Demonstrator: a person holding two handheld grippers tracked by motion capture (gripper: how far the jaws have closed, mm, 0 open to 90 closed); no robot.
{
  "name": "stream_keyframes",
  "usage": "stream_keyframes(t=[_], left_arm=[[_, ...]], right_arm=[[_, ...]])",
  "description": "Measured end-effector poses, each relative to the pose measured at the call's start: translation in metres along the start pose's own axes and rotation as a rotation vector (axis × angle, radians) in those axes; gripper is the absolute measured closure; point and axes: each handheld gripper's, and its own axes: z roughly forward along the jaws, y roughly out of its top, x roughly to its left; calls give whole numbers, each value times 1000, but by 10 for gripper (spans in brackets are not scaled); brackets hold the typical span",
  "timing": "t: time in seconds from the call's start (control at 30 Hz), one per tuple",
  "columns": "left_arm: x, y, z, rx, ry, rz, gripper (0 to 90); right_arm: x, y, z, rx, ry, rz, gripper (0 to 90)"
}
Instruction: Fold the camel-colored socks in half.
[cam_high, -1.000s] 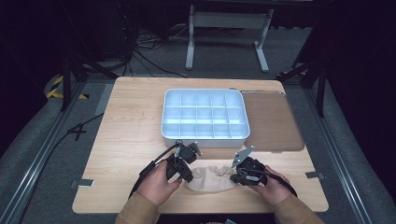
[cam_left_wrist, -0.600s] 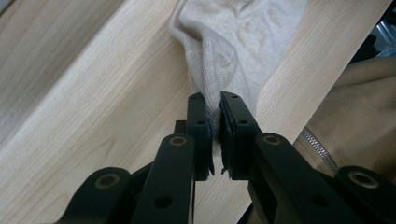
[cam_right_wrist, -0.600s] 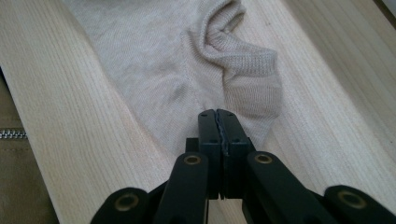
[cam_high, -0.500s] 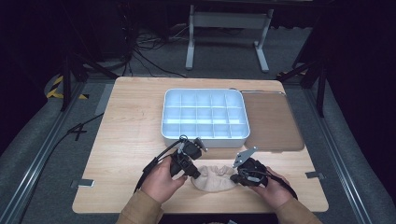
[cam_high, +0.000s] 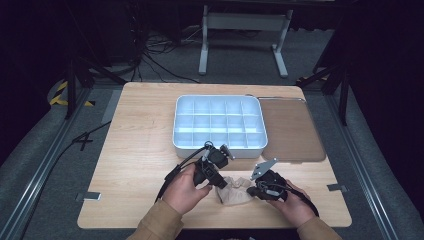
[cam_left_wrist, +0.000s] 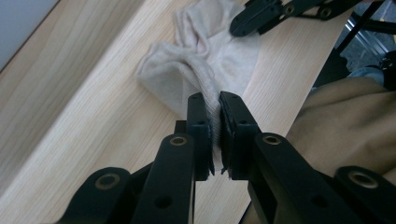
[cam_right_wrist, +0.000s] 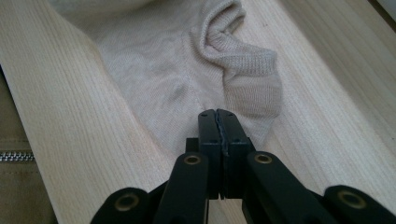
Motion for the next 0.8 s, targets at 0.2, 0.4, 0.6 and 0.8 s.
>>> stream_keyframes(t=[0.2,0.4,0.6,0.8], left_arm=[[-5,11,3,-22,-11,24,832],[-6,19,10,-29,-6,23,832],[-7,27,21,-39,-16,26,832],[-9,35,31,-23,-20,37,831]], right_arm=[[2,-1,0,-5,-12,-2,894],[3,-1,0,-8,-21,1,894],[5,-2,0,-11,-13,2,894],[6,-3,0,-18,-17,4,894]])
